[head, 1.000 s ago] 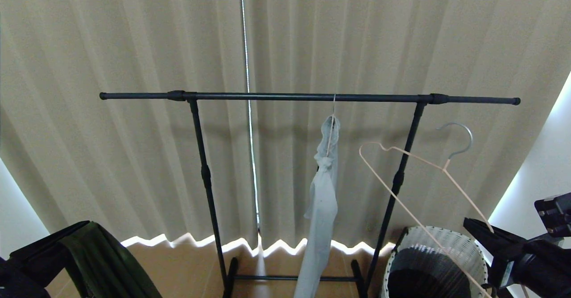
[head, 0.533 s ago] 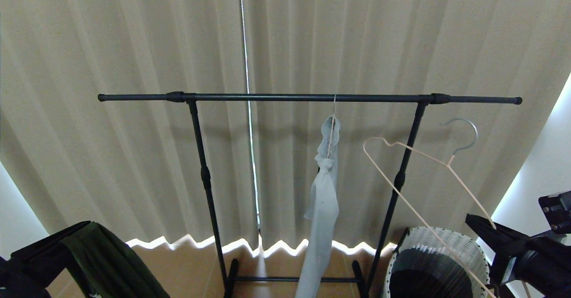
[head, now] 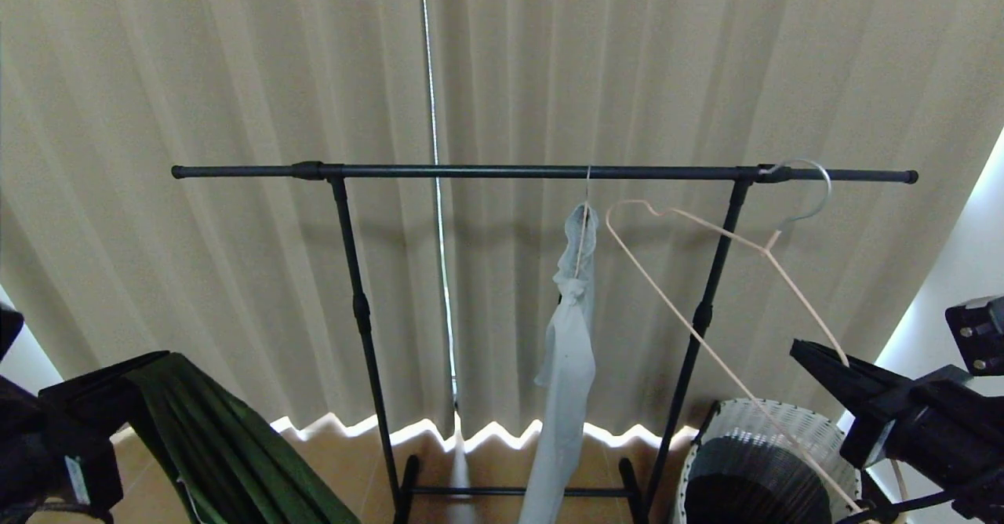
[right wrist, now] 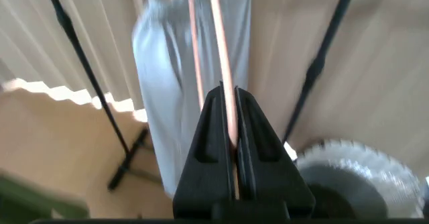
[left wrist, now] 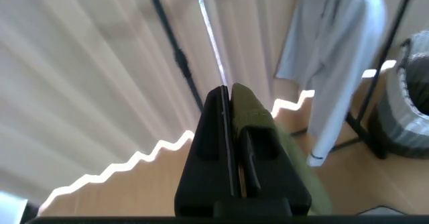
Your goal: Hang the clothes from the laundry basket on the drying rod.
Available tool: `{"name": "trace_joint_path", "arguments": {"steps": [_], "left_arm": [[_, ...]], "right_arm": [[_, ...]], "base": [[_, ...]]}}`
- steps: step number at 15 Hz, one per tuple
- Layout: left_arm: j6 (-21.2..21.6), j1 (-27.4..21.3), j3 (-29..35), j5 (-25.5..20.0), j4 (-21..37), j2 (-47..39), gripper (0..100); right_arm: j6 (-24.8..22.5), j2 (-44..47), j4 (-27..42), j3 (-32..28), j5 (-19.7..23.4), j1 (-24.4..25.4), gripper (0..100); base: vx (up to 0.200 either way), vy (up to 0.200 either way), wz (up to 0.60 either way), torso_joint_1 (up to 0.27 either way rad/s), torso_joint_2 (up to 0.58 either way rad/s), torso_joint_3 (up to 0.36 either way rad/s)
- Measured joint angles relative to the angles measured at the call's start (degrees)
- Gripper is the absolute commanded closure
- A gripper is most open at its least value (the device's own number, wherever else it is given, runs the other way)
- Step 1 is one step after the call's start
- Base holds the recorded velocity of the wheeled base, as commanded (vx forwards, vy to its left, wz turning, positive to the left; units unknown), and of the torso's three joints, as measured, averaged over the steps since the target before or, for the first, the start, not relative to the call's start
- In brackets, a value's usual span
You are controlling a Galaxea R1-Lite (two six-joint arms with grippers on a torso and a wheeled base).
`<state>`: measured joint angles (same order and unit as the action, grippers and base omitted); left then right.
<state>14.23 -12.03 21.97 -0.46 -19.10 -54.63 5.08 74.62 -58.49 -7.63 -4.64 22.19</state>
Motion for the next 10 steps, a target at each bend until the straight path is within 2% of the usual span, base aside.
{"name": "trace_joint_path", "arguments": {"steps": [2, 4, 10], "left_arm": [[-1.48, -0.34, 4.85, 1.50, 1.97, -3.89, 100], [-3.74, -1.99, 9.53, 4.84, 3.12, -8.90, 100], [-16.34, -10.92, 24.31, 16.66, 3.54, -24.34, 100]], "right_arm": [[0.02, 0.38, 0.38, -2.17, 1.54, 2.58, 100], [0.52, 1.67, 0.49, -3.50, 2.02, 6.72, 100], [9.67, 6.22, 0.46, -5.40, 2.30, 19.43, 100]], "base": [[0.000, 0.000, 0.00, 0.000, 0.00, 0.000], [0.000, 0.000, 0.00, 0.000, 0.00, 0.000], [0.000, 0.000, 0.00, 0.000, 0.00, 0.000]]}}
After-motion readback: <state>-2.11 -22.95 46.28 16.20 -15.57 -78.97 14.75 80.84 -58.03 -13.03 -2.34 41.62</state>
